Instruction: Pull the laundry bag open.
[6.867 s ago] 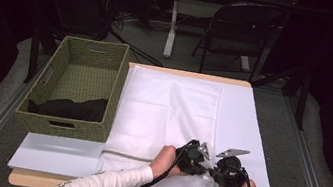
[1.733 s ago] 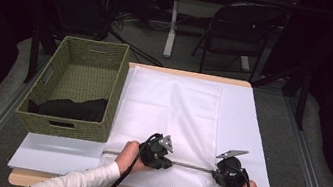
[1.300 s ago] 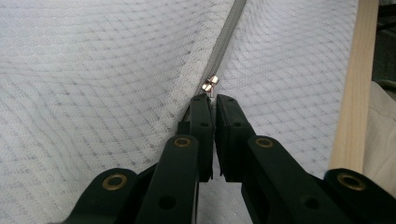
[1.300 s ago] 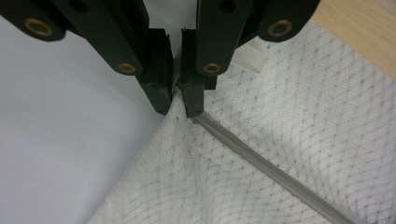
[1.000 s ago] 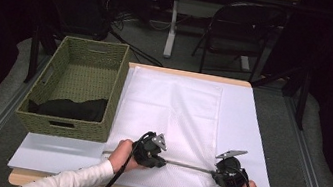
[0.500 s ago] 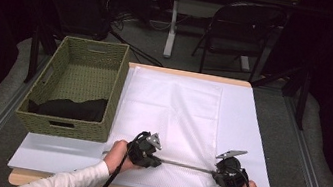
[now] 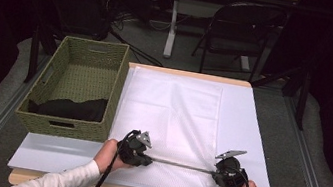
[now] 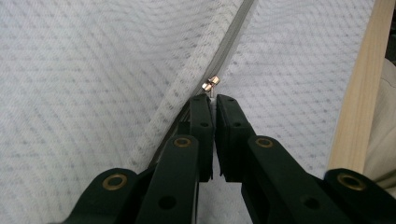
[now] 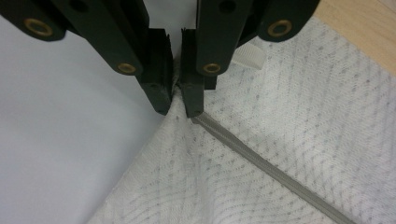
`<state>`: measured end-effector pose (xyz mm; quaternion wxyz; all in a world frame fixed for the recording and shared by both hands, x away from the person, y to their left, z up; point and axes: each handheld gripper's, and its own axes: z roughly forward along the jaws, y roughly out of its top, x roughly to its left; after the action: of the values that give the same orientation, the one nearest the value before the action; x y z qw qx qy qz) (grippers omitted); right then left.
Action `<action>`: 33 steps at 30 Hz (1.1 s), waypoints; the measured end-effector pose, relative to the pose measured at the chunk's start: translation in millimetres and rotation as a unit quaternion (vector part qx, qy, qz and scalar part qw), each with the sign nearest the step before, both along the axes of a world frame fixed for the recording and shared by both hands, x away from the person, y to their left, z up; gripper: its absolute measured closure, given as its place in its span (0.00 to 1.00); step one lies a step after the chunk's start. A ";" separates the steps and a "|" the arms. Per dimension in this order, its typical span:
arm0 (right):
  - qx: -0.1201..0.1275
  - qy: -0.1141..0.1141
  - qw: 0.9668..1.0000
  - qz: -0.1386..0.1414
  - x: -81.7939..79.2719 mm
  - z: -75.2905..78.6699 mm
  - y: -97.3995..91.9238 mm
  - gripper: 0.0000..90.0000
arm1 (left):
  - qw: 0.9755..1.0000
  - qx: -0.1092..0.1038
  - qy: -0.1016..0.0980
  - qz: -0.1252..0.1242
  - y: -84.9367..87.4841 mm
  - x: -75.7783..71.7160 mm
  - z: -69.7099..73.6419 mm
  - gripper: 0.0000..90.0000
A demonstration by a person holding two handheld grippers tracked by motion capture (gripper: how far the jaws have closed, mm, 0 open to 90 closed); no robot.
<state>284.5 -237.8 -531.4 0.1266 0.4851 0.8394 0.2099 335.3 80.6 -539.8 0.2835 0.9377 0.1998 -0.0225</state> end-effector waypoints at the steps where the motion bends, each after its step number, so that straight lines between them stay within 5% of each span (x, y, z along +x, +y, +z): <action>1: 0.000 0.000 1.000 0.000 0.0 0.0 0.0 0.95 | 1.000 0.000 -0.001 -0.001 1.1 0.1 0.0 0.96; 33: -0.003 0.000 1.000 0.001 -0.2 -0.3 1.2 0.95 | 0.999 0.004 0.001 0.032 40.3 -2.7 1.2 0.96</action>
<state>284.3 -236.6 -531.7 0.1274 0.4839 0.8406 0.2072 332.6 120.9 -538.6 0.2803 0.9319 0.2297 -0.0138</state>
